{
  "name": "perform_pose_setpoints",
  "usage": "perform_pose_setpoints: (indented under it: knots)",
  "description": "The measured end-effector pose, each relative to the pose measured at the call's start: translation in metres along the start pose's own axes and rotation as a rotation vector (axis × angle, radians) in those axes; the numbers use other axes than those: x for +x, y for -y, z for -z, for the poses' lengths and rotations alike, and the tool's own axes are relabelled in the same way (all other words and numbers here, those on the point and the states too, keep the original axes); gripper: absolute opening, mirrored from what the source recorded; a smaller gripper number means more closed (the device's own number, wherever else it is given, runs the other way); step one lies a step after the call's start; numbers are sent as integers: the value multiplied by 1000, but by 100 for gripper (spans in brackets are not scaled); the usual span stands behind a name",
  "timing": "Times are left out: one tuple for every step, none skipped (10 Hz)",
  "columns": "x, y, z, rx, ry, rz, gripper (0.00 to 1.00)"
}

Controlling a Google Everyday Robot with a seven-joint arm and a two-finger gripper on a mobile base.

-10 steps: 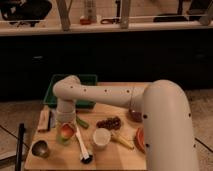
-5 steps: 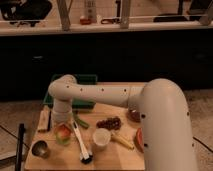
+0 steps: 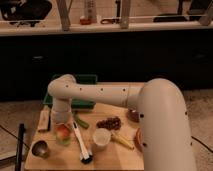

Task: Place apple in plastic cup

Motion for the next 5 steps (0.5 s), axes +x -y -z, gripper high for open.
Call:
perform_pose_setpoints:
  knots:
    - [0, 1, 0, 0, 1, 0, 38]
    - [0, 1, 0, 0, 3, 0, 50]
    - [0, 0, 0, -1, 6, -3, 60]
    - [1, 0, 0, -2, 9, -2, 70]
    - [1, 0, 0, -1, 10, -1, 76]
